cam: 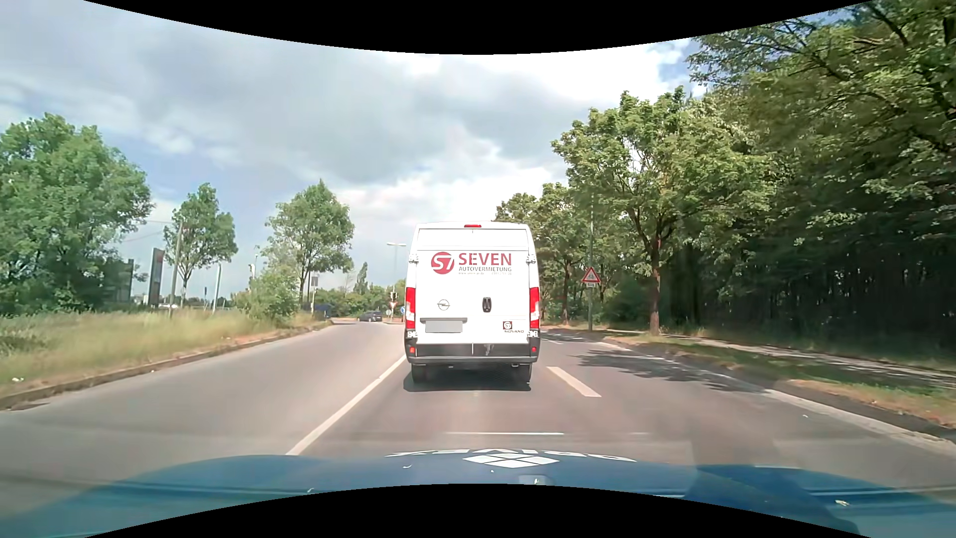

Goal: Follow the waypoints while adhering to traffic rules and regulations

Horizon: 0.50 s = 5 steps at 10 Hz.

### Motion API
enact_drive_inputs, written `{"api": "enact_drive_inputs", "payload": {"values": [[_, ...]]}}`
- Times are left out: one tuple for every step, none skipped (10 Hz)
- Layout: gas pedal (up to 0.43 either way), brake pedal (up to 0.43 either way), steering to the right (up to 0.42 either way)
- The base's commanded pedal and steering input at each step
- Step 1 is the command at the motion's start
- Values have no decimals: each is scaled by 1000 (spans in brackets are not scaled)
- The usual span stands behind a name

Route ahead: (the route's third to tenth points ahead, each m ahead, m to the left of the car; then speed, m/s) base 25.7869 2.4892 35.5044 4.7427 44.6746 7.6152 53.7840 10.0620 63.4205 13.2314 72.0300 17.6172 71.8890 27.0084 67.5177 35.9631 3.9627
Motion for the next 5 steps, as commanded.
{"api": "enact_drive_inputs", "payload": {"values": [[177,0,-39],[189,0,-39],[189,0,-39],[197,0,-39],[248,0,-39]]}}
